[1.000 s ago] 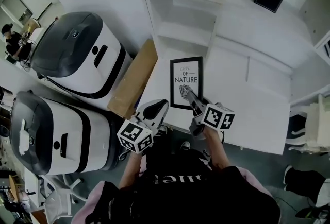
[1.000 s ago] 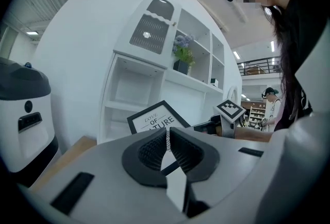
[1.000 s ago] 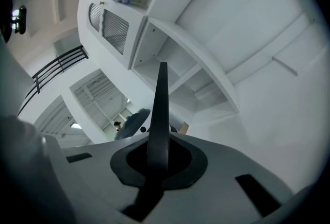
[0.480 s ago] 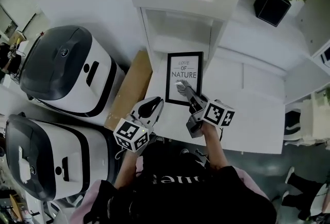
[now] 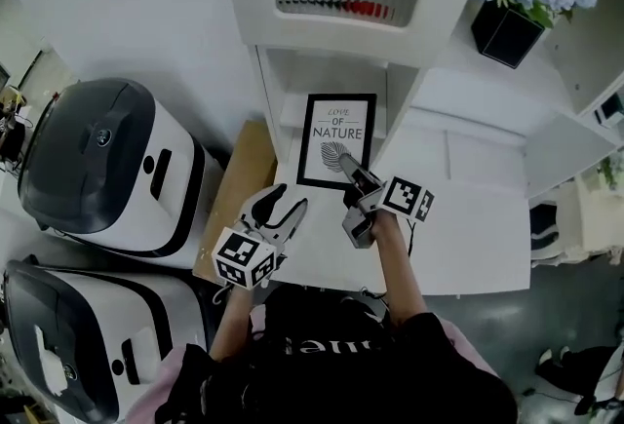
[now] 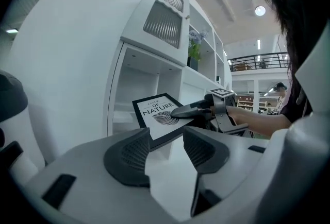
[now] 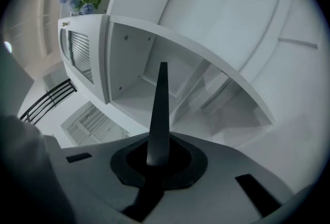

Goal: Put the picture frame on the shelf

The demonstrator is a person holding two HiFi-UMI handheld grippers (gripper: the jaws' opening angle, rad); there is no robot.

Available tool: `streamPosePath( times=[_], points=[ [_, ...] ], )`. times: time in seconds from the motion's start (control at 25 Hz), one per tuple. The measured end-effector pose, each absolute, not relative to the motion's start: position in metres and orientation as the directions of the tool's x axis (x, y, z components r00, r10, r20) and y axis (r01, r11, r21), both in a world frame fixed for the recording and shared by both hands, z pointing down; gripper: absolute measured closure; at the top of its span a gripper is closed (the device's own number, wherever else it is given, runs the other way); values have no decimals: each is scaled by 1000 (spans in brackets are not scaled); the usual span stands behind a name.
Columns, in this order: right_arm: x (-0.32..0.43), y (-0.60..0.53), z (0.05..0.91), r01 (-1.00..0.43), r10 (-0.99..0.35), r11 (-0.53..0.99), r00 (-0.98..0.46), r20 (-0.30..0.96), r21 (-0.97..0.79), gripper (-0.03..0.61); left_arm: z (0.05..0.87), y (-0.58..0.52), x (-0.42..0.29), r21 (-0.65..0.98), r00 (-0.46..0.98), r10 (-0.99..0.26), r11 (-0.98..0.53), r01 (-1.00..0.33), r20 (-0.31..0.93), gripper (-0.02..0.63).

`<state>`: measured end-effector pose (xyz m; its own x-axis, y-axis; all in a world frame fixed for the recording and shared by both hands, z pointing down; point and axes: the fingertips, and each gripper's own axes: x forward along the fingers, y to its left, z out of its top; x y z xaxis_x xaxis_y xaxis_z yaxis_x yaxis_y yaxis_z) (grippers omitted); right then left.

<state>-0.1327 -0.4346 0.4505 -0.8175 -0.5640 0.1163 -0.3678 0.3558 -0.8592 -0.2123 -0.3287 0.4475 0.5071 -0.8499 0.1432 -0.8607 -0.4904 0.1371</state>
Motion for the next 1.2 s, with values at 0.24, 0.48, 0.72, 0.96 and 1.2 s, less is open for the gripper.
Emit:
streamPosePath(
  times=[0.24,0.48,0.72,0.96,1.2],
  points=[
    [-141,-455,468,-309,-587,249,-802,111,-918,526,462,-358,-220,82,562,-802,-558,-826,200,380],
    [-142,-467,476,-230,-605,171,-792,82,-958,526,475,-383,-215,41,609,-761,-617,-786,223,368],
    [-138,-476,483,-170,-624,105,-778,68,-980,526,480,-405,-220,73,599,-774,-598,-798,203,364],
    [-135,-478,487,-135,-640,72,-767,58,-988,525,483,-420,-213,114,621,-762,-610,-784,185,364],
    [-126,-481,482,-176,-666,121,-744,52,-977,523,479,-429,-205,106,624,-766,-615,-781,157,364]
  ],
)
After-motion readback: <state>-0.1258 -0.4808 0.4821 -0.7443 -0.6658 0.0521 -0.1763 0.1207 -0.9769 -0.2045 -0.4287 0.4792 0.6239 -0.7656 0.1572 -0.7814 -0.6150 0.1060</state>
